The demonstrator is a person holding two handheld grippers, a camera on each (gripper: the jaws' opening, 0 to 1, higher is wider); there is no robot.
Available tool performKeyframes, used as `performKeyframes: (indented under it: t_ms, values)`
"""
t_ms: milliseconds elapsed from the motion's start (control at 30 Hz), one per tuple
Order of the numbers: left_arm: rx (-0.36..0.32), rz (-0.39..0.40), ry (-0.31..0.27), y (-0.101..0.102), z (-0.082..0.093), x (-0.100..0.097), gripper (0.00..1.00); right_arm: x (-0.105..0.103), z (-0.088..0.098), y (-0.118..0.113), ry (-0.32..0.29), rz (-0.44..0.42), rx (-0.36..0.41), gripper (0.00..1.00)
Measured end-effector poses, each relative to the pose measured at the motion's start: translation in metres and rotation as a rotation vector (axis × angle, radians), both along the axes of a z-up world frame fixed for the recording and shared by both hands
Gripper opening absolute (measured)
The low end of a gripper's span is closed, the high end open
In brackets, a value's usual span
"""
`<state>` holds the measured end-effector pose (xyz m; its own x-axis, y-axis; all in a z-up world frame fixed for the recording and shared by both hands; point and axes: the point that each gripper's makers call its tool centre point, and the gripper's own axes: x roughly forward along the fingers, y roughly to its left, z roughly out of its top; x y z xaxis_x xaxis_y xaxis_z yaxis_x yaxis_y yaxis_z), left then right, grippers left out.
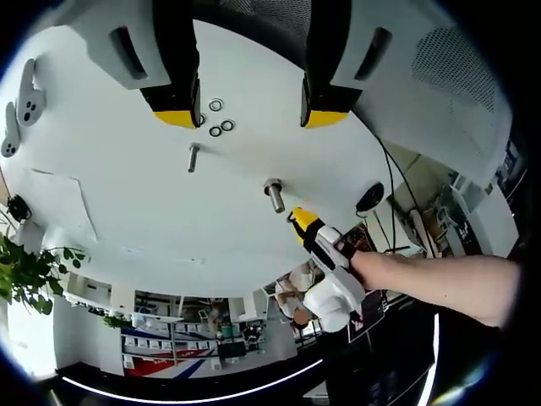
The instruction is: Place the washer onto the threaded stud by aligning its center hole with the stud, sliding it down to the base, and recovering from edge contact or off-axis alignment until the washer reaches the visible bottom stop.
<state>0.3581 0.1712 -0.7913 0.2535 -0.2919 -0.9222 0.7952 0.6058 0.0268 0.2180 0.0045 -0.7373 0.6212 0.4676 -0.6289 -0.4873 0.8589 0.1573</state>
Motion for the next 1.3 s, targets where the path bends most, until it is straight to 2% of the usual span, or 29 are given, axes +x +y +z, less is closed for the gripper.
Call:
performKeyframes:
  t_ms: [300,467,833,1300]
  values:
    - [0.004,-0.056,0.003,-0.023,0.0,0.001,0.18,0.0,0.0,-0.001,0.0,-0.001,0.0,0.5]
    - [0.039,-0.104,0.005,-0.028,-0.004,-0.002,0.18,0.001,0.001,-0.001,-0.001,-0.004,0.004,0.5]
    - [0.074,-0.13,0.023,-0.028,-0.013,-0.002,0.18,0.001,0.001,-0.001,-0.001,-0.008,0.007,0.5]
    - [0.125,-0.141,0.047,-0.029,-0.041,-0.003,0.18,0.001,-0.001,-0.003,0.004,-0.012,-0.002,0.5]
